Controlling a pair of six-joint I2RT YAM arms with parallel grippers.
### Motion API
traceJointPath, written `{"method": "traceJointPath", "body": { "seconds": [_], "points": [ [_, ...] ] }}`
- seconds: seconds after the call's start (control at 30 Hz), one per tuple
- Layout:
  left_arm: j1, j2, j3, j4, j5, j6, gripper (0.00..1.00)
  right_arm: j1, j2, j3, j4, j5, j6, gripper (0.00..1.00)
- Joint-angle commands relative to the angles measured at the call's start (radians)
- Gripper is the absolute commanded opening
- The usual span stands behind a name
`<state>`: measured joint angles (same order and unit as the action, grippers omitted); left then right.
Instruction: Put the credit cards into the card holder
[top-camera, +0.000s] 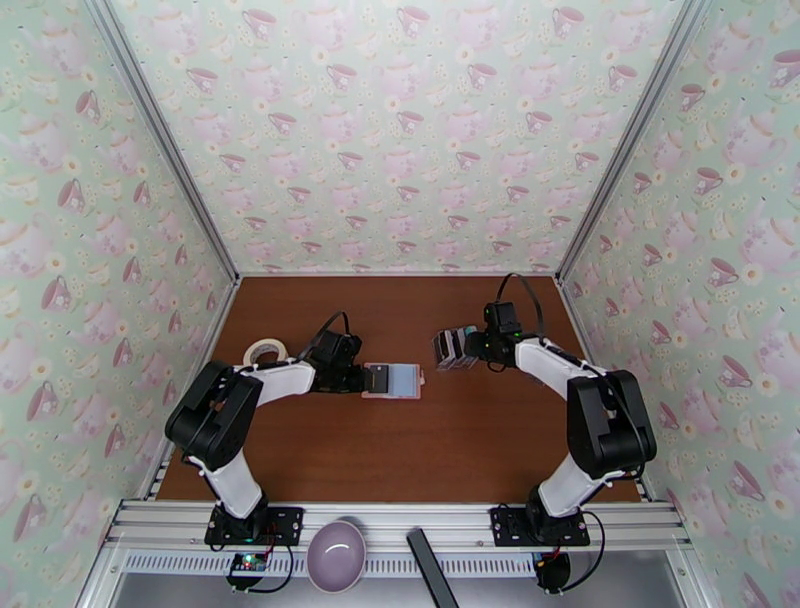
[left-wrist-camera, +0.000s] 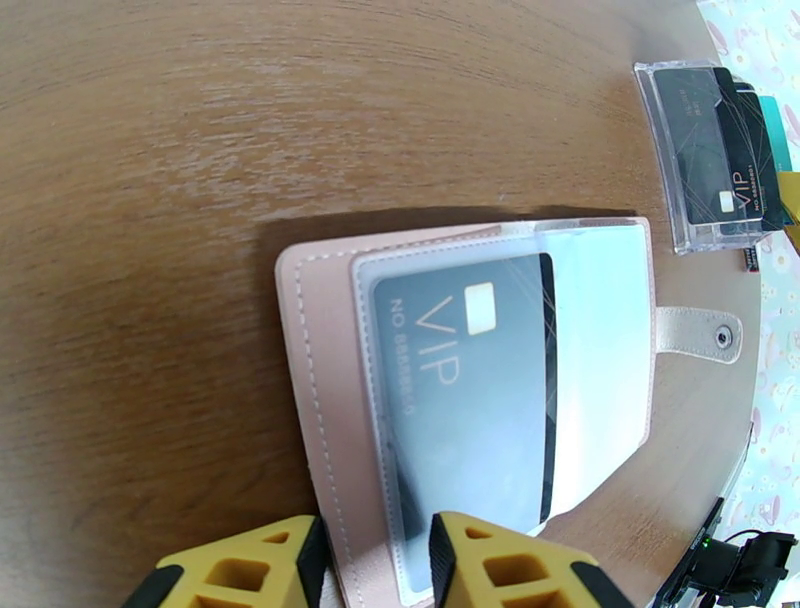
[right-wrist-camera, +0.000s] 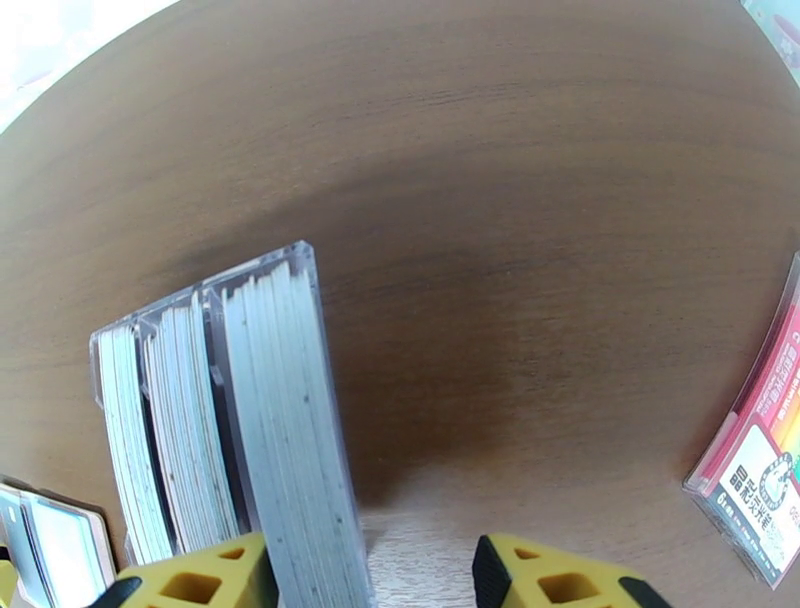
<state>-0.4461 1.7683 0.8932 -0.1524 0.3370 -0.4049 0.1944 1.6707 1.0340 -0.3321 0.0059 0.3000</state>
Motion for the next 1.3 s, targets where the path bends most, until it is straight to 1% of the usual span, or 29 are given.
{"method": "traceJointPath", "body": {
  "seconds": [0.0, 0.63, 0.83, 0.97, 1.2, 1.27],
  "points": [
    [-0.015, 0.069, -0.017, 0.030, 0.013, -0.008, 0.35, -0.013, -0.002, -0.003, -0.016, 0.007, 0.010, 0.56],
    [-0.018, 0.079, -0.019, 0.054, 0.030, -0.020, 0.35, -0.012, -0.027, 0.090, -0.110, 0.069, -0.018, 0.51],
    [-0.019, 0.079, -0.017, 0.054, 0.033, -0.022, 0.35, 0.002, -0.020, 0.120, -0.136, 0.089, -0.030, 0.47],
    [-0.021, 0.081, -0.014, 0.057, 0.036, -0.025, 0.35, 0.011, -0.022, 0.139, -0.151, 0.099, -0.035, 0.41],
    [-0.025, 0.087, -0.014, 0.060, 0.037, -0.025, 0.35, 0.022, -0.015, 0.158, -0.166, 0.096, -0.040, 0.23],
    [-0.026, 0.088, -0.015, 0.060, 0.038, -0.026, 0.35, 0.025, -0.014, 0.159, -0.169, 0.094, -0.042, 0.22]
  ]
}}
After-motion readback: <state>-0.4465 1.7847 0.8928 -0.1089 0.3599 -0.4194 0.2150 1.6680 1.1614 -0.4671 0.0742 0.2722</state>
